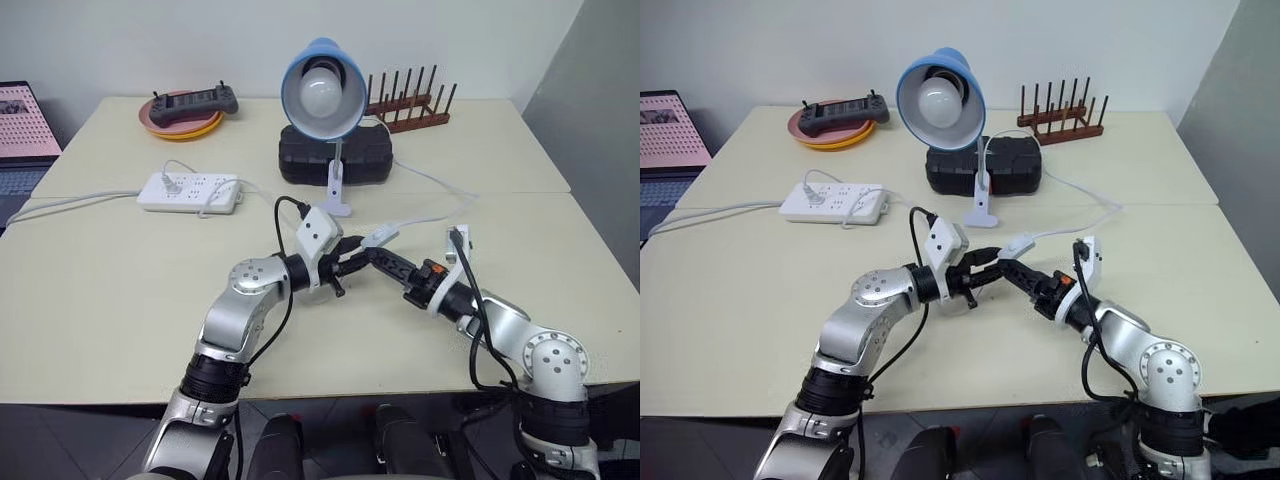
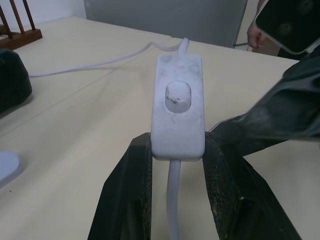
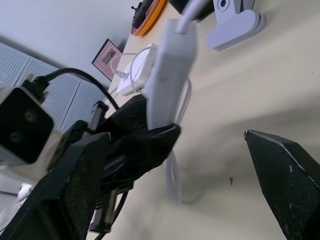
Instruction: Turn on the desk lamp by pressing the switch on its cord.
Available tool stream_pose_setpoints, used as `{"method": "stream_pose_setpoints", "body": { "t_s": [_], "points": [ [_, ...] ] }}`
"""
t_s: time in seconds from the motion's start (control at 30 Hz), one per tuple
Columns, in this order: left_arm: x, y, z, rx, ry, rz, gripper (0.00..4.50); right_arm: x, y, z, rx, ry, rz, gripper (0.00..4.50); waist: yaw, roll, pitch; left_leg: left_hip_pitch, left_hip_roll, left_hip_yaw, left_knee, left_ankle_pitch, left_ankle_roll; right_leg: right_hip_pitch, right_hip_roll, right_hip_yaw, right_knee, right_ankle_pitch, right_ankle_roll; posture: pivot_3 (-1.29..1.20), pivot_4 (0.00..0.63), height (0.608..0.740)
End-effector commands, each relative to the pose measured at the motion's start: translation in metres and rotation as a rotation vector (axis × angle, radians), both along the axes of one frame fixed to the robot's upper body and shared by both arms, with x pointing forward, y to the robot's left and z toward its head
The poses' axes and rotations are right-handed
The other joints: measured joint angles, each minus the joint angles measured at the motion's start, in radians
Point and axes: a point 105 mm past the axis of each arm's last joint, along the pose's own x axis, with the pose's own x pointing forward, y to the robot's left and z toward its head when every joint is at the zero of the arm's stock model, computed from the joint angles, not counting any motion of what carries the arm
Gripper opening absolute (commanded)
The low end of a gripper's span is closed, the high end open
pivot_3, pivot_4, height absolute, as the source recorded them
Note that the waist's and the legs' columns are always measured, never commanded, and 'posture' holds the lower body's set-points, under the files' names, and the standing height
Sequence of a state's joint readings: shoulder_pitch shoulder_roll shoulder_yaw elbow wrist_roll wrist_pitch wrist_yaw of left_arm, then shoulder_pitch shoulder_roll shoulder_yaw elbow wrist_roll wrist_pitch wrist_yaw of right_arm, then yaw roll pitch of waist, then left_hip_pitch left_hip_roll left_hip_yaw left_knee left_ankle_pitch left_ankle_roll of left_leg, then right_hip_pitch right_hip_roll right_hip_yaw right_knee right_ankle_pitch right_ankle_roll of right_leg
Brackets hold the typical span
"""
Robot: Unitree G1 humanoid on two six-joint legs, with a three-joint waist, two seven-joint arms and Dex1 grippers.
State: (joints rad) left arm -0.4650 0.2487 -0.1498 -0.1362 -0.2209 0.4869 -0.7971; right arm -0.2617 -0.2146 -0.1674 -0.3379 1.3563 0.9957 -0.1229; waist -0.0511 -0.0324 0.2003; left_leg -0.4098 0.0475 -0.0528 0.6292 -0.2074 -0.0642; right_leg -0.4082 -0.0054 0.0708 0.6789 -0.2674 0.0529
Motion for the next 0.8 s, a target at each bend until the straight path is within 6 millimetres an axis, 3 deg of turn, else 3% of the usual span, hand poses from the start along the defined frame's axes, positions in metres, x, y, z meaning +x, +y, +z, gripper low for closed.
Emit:
{"method": "stream_pose_setpoints", "body": {
  "t_s": [0.03,0.67,0.8],
  "points": [
    [-0.0077,-0.0026,0.0105,-0.011,-0.035,-0.029,1.1,0.0075,0.0018,0.0152,0.03,-0.051,-0.017,4.5,0.0,0.0,0.0,0.0,0.0,0.0,0.0,0.0,0.0,0.0,0.0,0.0,0.0,0.0,0.0,0.0,0.15,0.74],
    [-0.0054,-0.0002,0.0145,-0.015,-0.035,-0.023,1.1,0.0157,-0.0025,0.022,0.042,-0.069,-0.036,4.5,-0.001,0.0,0.0,0.0,0.0,0.0,0.0,0.0,0.0,0.0,0.0,0.0,-0.001,0.0,0.0,0.0,0.15,0.74],
    [-0.0033,0.0014,0.016,-0.014,-0.04,-0.016,1.1,0.0155,-0.0015,0.02,0.019,-0.07,-0.025,3.72,-0.001,0.0,0.0,0.0,0.0,0.0,0.0,0.0,0.0,0.0,0.0,0.0,-0.001,0.0,0.0,0.0,0.15,0.74]
  ]
}}
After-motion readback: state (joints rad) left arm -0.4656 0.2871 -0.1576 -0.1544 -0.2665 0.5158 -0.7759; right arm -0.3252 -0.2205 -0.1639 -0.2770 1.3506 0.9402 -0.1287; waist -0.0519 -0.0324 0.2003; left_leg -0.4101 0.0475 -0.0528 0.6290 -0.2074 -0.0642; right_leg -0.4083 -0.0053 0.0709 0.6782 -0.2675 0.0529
